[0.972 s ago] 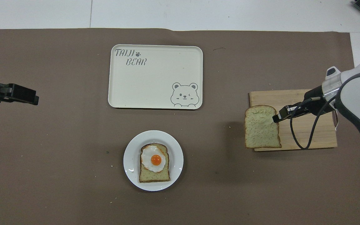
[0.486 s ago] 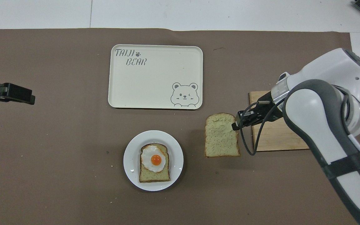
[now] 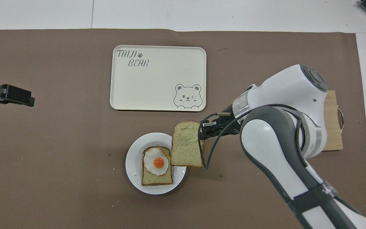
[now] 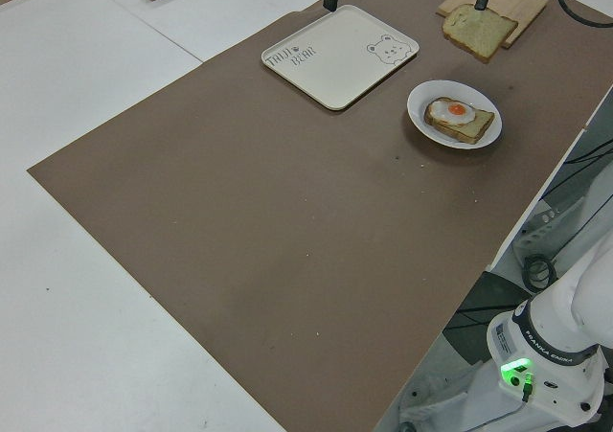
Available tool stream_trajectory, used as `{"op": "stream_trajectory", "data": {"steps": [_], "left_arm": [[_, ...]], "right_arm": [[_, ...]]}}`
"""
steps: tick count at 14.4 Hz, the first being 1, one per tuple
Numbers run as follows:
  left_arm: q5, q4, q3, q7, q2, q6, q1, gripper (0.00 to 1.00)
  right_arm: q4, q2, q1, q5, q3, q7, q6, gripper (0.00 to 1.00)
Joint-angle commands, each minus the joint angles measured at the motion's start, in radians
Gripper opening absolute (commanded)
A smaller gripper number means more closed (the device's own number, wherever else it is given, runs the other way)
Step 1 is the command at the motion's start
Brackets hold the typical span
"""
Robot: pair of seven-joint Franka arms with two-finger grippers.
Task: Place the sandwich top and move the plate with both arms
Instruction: 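Lay the bread slice on the egg toast with the right gripper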
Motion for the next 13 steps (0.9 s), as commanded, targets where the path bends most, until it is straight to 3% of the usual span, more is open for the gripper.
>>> {"op": "stream_trajectory", "data": {"steps": [1, 6, 13], "left_arm": [[-0.012, -0.021, -0.003, 0.0, -0.023, -0.013, 0.014, 1.0], [-0.062, -0.09, -0.003, 0.014, -0.025, 0.006, 0.014, 1.0], [-0.136, -0.222, -0.008, 0.107, -0.031, 0.141, -0.003, 1.0]], "right_arm": [[-0.036, -0.02, 0.049, 0.041, -0.003, 0.033, 0.054, 0.0], [-0.075, -0.009, 0.138, 0.058, -0.003, 0.049, 0.173, 0.0], [-0.158, 0.032, 0.228, 0.058, -0.003, -0.013, 0.299, 0.0]]}}
